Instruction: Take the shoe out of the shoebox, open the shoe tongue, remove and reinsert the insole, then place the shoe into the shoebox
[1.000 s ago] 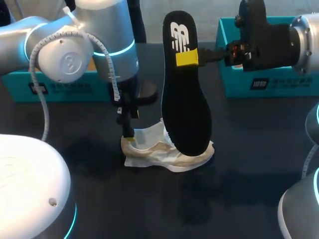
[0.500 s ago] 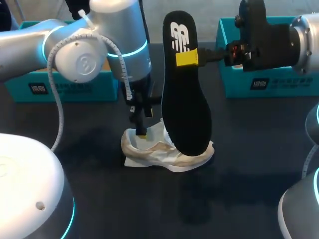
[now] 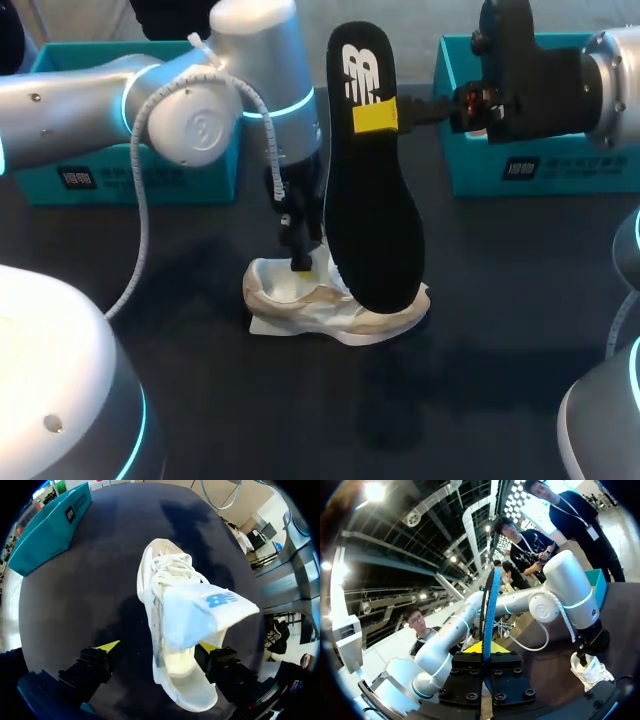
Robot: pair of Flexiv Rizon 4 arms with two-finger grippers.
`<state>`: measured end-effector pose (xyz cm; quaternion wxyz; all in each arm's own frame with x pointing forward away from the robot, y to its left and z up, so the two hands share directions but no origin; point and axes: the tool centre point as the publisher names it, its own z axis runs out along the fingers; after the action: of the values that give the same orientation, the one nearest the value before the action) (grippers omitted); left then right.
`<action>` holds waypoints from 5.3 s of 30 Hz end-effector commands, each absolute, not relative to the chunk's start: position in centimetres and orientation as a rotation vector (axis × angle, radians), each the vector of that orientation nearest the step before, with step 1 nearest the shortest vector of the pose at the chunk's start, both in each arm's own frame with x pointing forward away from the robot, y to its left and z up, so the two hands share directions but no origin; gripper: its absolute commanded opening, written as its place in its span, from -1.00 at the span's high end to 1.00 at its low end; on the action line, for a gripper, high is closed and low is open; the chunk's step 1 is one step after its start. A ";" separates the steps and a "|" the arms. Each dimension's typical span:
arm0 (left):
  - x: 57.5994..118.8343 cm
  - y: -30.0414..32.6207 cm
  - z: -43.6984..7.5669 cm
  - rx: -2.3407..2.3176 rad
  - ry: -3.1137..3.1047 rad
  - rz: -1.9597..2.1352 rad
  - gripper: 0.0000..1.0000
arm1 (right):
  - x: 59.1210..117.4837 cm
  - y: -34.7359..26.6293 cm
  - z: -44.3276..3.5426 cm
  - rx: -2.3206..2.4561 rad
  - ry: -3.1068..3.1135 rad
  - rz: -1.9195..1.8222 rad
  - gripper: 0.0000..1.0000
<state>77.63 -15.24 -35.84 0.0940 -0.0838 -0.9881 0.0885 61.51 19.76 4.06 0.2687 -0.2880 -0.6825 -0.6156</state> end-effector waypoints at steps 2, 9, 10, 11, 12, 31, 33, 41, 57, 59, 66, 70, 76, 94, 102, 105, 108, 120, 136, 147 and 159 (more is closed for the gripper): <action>78.4 -16.5 -37.4 -0.256 -2.903 0.251 -0.73 | 61.6 20.1 4.0 -0.780 -1.841 -1.659 1.00; 78.3 -16.8 -38.1 -0.262 -2.888 0.239 -0.46 | 61.6 20.1 4.0 -0.780 -1.841 -1.659 1.00; 78.2 -16.8 -38.3 -0.261 -2.882 0.238 -0.42 | 61.6 20.1 4.0 -0.780 -1.841 -1.659 1.00; 78.2 -16.8 -38.4 -0.262 -2.875 0.240 -0.33 | 61.6 20.1 4.0 -0.780 -1.841 -1.659 1.00; 78.1 -16.9 -38.6 -0.262 -2.871 0.241 -0.20 | 61.6 20.1 4.0 -0.780 -1.841 -1.659 1.00; 77.2 -16.6 -40.2 -0.229 -2.826 0.244 0.62 | 61.6 20.1 4.0 -0.780 -1.841 -1.659 1.00; 77.2 -16.6 -40.3 -0.227 -2.824 0.246 0.91 | 61.6 20.1 4.0 -0.780 -1.841 -1.659 1.00; 77.2 -16.4 -39.8 -0.254 -2.814 0.254 1.00 | 61.6 20.1 4.0 -0.780 -1.841 -1.659 1.00; 77.3 -16.5 -38.5 -0.440 -2.732 0.298 1.00 | 61.6 20.1 4.0 -0.780 -1.841 -1.659 1.00; 77.5 -16.4 -38.2 -0.503 -2.707 0.286 1.00 | 61.6 20.1 4.0 -0.780 -1.841 -1.659 1.00; 78.2 -16.2 -36.7 -0.853 -2.464 0.184 1.00 | 61.6 20.1 4.0 -0.780 -1.841 -1.659 1.00; 78.2 -16.4 -35.7 -1.064 -2.362 0.090 1.00 | 61.6 20.1 4.0 -0.780 -1.841 -1.659 1.00; 77.9 -16.9 -34.2 -1.383 -2.285 0.000 1.00 | 61.6 20.1 4.0 -0.780 -1.841 -1.659 1.00; 77.8 -18.1 -32.5 -1.699 -2.152 -0.017 1.00 | 61.6 20.1 4.0 -0.780 -1.841 -1.659 1.00; 77.7 -18.4 -32.9 -1.717 -2.100 -0.022 1.00 | 61.6 20.1 4.0 -0.780 -1.841 -1.659 1.00; 77.7 -18.9 -33.2 -1.775 -2.060 -0.058 1.00 | 61.6 20.1 4.0 -0.780 -1.841 -1.659 1.00; 77.8 -19.4 -33.4 -1.818 -2.014 -0.072 1.00 | 61.6 20.1 4.0 -0.780 -1.841 -1.659 1.00; 76.8 -21.3 -35.1 -1.897 -1.924 -0.110 1.00 | 61.6 20.1 4.0 -0.780 -1.841 -1.659 1.00; 75.9 -21.1 -38.0 -1.850 -1.908 -0.131 1.00 | 61.6 20.1 4.0 -0.780 -1.841 -1.659 1.00; 75.4 -20.9 -39.2 -1.818 -1.901 -0.154 1.00 | 61.6 20.1 4.0 -0.780 -1.841 -1.659 1.00; 75.3 -21.2 -38.8 -1.829 -1.871 -0.126 -1.00 | 61.6 20.1 4.0 -0.780 -1.841 -1.659 1.00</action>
<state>75.09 -21.36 -39.51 0.2622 -0.6749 -0.6881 -0.0467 61.52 19.76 4.05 0.2687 -0.2880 -0.6825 -0.6156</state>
